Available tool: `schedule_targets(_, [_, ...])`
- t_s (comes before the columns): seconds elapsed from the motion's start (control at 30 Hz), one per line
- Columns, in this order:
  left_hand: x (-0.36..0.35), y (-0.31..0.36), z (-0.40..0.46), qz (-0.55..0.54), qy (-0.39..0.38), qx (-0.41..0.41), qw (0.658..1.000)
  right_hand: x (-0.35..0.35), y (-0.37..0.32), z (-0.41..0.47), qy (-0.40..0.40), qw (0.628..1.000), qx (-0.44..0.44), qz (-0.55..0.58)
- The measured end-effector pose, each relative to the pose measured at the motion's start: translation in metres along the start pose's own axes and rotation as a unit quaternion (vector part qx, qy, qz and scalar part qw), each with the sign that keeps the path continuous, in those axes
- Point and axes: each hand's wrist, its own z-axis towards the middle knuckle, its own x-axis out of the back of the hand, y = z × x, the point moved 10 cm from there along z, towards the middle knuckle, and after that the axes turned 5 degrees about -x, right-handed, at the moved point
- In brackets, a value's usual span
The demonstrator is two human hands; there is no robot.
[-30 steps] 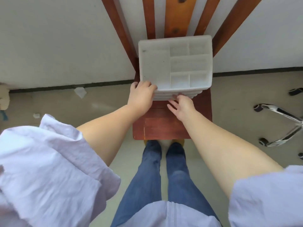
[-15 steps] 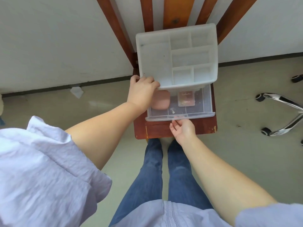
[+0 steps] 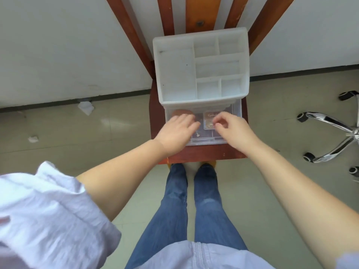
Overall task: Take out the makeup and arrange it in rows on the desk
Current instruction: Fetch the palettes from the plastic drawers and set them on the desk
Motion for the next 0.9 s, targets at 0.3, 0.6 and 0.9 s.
schedule_targets(0.3, [-0.041, -0.031, 0.015, 0.073, -0.184, 0.114, 0.973, -0.032, -0.003, 0.048, 0.034, 0.887, 0.145, -0.436])
schedule_targets(0.6, [-0.002, -0.022, -0.029, -0.380, -0.090, 0.239, 0.889, -0.005, 0.010, 0.002, -0.105, 0.990, -0.004, 0.092])
schedule_targets(0.9, [-0.068, 0.032, -0.079, -0.577, -0.264, 0.323, 0.702, -0.054, 0.067, -0.045, -0.276, 0.924, -0.199, 0.172])
